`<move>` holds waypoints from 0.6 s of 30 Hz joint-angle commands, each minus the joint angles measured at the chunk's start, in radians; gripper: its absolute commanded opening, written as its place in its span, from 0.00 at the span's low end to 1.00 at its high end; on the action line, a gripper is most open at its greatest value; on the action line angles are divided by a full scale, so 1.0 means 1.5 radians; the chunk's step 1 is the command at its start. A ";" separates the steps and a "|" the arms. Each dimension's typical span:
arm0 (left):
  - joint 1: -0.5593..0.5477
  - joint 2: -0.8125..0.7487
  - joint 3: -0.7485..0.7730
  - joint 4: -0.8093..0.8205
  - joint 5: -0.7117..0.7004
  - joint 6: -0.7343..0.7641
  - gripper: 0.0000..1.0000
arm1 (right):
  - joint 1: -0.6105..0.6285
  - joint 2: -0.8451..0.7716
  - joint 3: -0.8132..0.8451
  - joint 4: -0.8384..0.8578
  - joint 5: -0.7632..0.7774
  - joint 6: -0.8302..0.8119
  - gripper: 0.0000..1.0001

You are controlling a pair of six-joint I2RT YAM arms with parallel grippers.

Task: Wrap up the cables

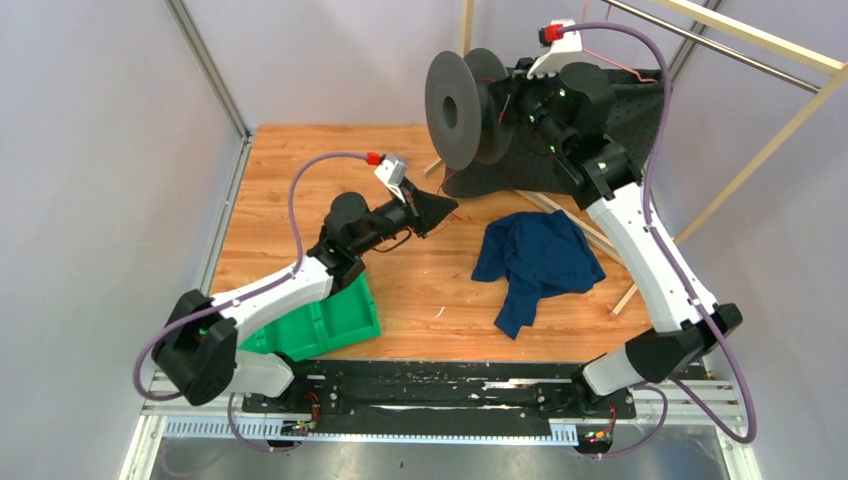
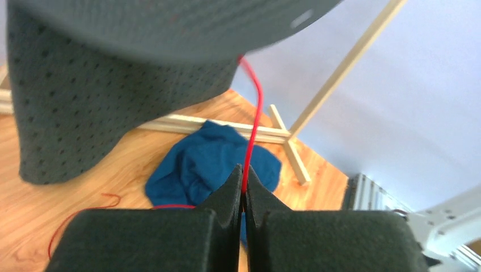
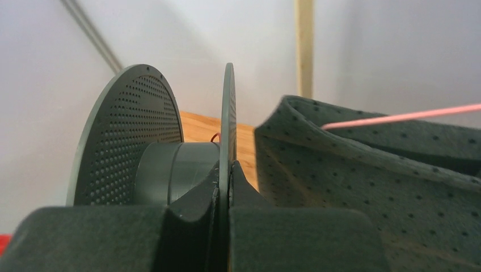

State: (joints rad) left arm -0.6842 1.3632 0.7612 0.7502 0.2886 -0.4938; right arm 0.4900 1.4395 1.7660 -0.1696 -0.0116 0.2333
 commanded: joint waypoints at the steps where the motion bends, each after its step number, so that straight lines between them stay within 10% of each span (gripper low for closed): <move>1: -0.003 -0.058 0.095 -0.224 0.091 0.019 0.00 | 0.023 0.058 0.085 -0.078 0.120 0.000 0.01; 18: 0.023 0.068 0.645 -0.961 0.148 0.349 0.00 | 0.071 -0.011 0.029 -0.271 -0.031 -0.180 0.01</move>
State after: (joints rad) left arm -0.6758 1.4624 1.6939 -0.4110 0.4789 -0.1310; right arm 0.5819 1.5257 1.8038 -0.5053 0.0151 0.1223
